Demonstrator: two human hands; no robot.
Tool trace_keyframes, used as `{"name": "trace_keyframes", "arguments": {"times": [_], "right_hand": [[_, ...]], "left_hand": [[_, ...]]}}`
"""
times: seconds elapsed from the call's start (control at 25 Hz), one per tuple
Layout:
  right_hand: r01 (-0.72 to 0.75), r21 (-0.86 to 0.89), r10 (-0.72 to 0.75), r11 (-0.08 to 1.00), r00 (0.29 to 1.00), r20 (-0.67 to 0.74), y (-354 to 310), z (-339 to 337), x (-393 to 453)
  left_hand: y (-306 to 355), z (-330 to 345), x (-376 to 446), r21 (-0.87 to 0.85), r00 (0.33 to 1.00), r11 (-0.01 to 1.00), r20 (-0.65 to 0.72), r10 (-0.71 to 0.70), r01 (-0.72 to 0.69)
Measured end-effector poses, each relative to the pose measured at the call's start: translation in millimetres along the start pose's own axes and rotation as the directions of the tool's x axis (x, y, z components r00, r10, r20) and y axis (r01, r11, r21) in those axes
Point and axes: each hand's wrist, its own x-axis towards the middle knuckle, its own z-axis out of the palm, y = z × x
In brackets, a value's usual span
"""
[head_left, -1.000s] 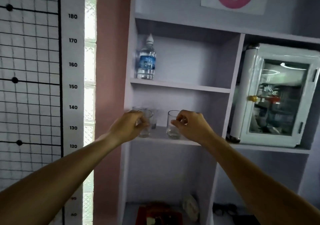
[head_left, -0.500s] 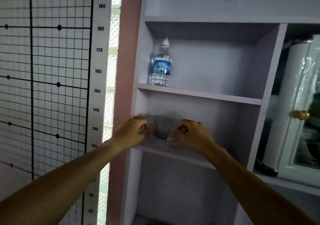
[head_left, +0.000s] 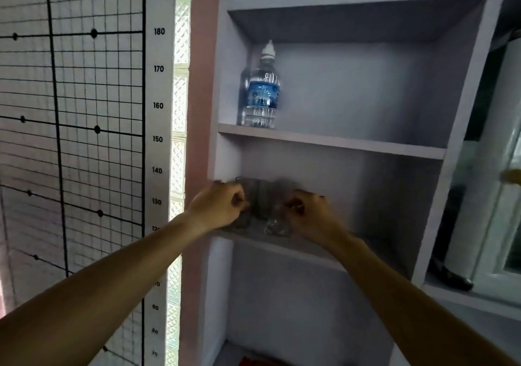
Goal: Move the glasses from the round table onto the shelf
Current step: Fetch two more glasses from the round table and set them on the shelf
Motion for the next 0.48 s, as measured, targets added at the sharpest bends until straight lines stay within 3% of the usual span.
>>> {"name": "trace_keyframes", "arguments": {"times": [0.24, 0.48], "right_hand": [[-0.011, 0.090, 0.010, 0.996, 1.000, 0.012, 8, 5, -2], [-0.039, 0.251, 0.029, 0.967, 0.999, 0.041, 10, 10, -9]], "left_hand": [[-7, 4, -3, 0.150, 0.999, 0.988, -0.035, 0.035, -0.030], [-11, 3, -14, 0.320, 0.967, 0.946, -0.218, 0.131, -0.056]]}}
